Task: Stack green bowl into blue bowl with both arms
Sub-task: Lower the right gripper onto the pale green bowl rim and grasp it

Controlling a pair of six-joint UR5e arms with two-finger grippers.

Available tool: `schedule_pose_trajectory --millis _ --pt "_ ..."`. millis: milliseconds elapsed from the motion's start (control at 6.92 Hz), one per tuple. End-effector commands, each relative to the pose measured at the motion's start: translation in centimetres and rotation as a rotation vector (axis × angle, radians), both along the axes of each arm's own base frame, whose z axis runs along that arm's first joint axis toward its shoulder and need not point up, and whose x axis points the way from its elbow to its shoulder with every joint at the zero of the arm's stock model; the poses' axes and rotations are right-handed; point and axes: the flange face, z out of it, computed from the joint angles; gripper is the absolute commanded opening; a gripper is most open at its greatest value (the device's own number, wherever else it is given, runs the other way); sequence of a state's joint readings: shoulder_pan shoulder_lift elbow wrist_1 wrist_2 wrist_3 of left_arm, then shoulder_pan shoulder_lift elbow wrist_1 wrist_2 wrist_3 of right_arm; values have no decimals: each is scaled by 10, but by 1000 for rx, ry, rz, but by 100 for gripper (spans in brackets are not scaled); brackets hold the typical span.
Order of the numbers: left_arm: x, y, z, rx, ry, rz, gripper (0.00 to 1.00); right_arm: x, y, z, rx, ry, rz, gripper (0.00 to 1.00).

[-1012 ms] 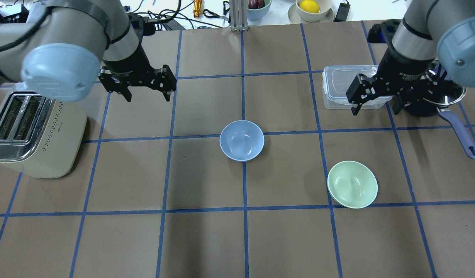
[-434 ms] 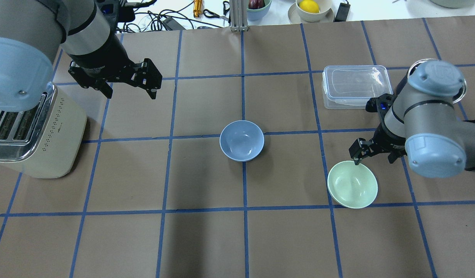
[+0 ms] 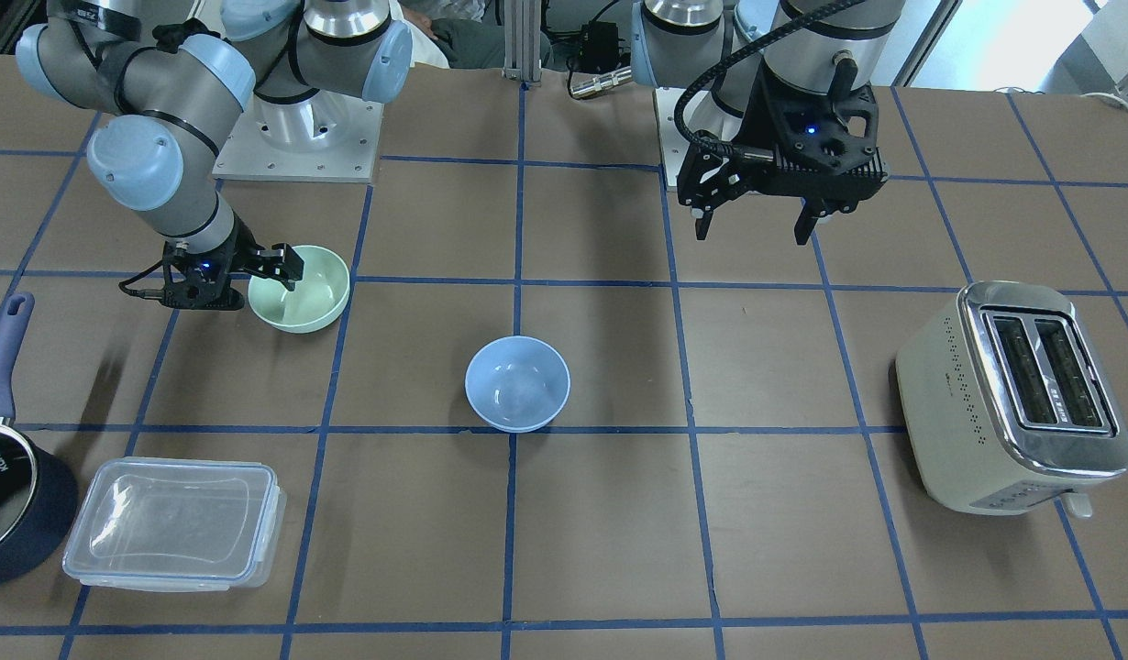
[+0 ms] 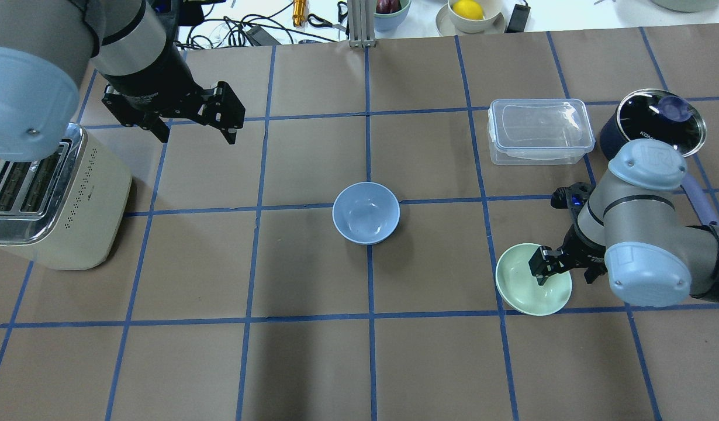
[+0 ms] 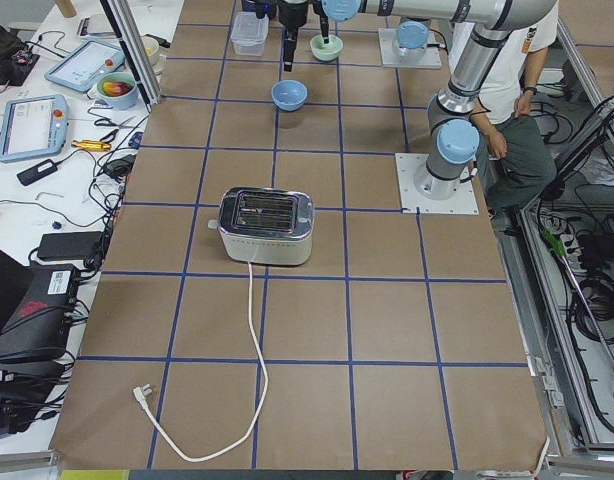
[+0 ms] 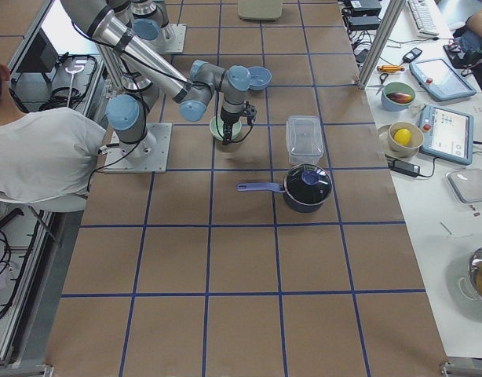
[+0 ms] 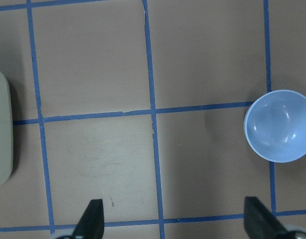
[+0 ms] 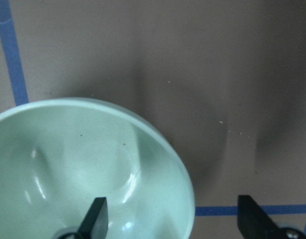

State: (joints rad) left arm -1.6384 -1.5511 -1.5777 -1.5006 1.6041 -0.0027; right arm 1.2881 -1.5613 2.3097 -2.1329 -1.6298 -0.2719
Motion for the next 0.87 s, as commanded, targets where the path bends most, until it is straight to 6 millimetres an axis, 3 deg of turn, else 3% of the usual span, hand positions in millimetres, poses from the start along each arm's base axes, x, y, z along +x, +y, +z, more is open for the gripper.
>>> schedule_pose_trajectory --millis 0,145,289,434,578,723 --pt "-1 0 -1 -1 -2 -2 100 0 3 -3 6 2 1 93" --pt "1 -1 4 -12 2 2 100 0 3 -3 6 2 1 93" --pt "1 0 5 -14 -4 2 100 0 3 -4 7 -2 0 80" --pt "0 0 2 -6 -3 5 100 -1 4 -4 9 -1 -1 54" --pt "0 1 2 -8 -1 5 100 0 4 -4 9 1 -1 14" --pt "0 2 1 -6 -1 7 100 0 3 -3 5 3 -2 0"
